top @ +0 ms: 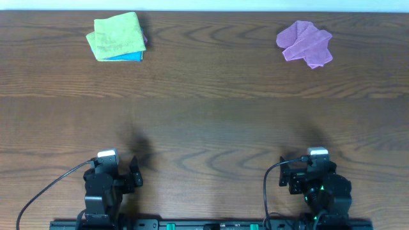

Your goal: Fold the cloth

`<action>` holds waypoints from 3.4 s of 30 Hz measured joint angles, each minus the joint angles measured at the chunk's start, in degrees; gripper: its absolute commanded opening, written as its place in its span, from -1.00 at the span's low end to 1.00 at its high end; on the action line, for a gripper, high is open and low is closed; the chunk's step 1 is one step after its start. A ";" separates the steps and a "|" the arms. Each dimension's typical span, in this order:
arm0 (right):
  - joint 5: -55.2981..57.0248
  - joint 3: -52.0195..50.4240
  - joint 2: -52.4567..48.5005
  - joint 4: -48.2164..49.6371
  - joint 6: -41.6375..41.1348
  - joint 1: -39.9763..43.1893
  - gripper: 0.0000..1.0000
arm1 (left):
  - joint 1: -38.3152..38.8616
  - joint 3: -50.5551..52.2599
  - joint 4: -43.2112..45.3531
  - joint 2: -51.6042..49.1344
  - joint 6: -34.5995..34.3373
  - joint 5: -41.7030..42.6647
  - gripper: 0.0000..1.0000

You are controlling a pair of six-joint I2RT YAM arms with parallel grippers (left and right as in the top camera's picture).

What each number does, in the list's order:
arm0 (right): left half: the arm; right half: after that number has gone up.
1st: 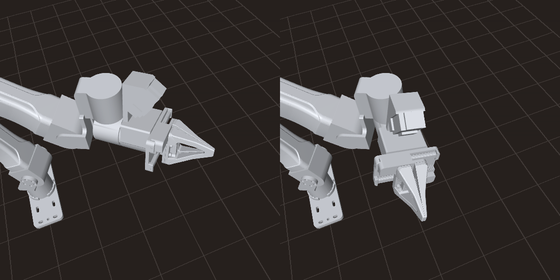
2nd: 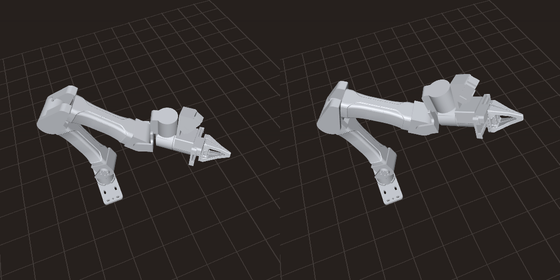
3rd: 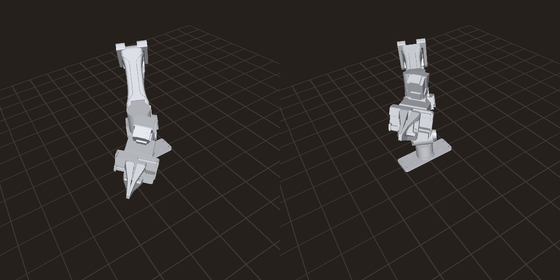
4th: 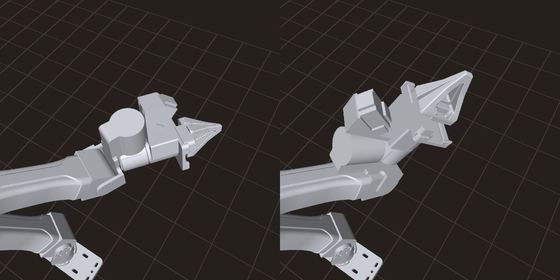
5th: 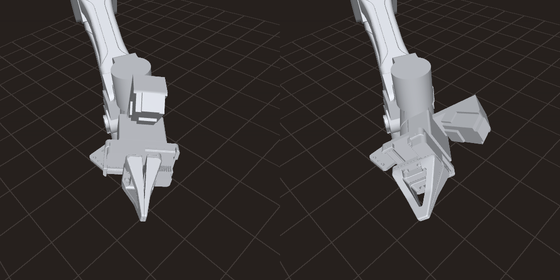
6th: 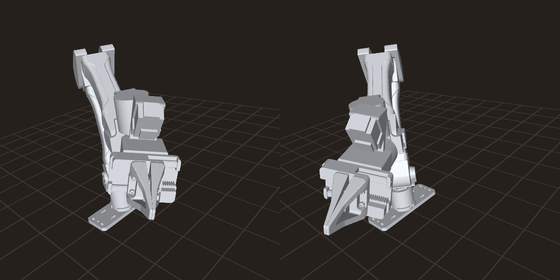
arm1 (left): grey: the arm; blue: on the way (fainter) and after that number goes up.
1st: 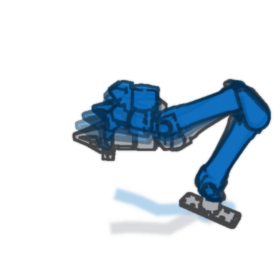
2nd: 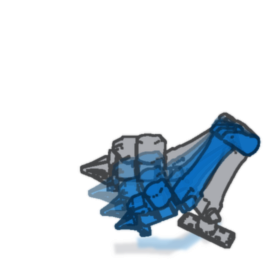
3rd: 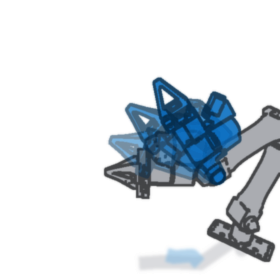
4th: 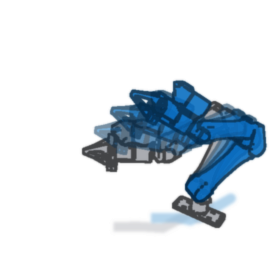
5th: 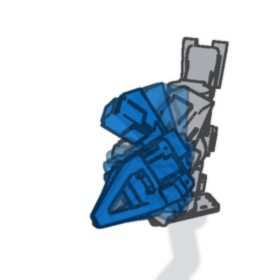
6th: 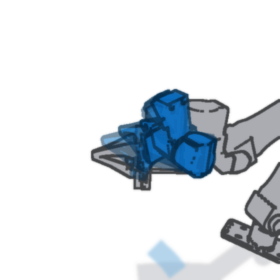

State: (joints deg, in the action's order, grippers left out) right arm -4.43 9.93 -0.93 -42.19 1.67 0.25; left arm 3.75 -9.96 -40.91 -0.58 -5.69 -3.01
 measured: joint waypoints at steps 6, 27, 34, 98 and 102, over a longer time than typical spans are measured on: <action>0.00 0.00 0.00 0.00 0.00 0.00 0.98 | 0.00 0.00 0.00 0.00 0.00 0.00 0.91; 0.02 0.00 -0.02 0.00 -0.07 0.02 0.99 | 0.00 0.00 0.00 0.00 0.00 0.00 0.91; 1.73 2.51 -5.62 -0.85 -3.10 0.68 0.99 | 0.00 0.00 0.00 0.00 0.00 -0.02 0.91; -8.24 93.44 -131.10 18.95 -6.80 6.54 0.75 | 0.00 -0.02 -0.04 0.00 0.00 0.00 0.91; -8.20 93.44 -133.74 21.24 -8.07 4.81 0.71 | 0.00 -0.02 -0.02 0.00 0.00 0.00 0.91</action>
State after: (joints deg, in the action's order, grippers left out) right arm -12.62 103.37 -134.67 -20.95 -6.39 5.06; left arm 3.75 -9.98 -40.93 -0.58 -5.69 -3.01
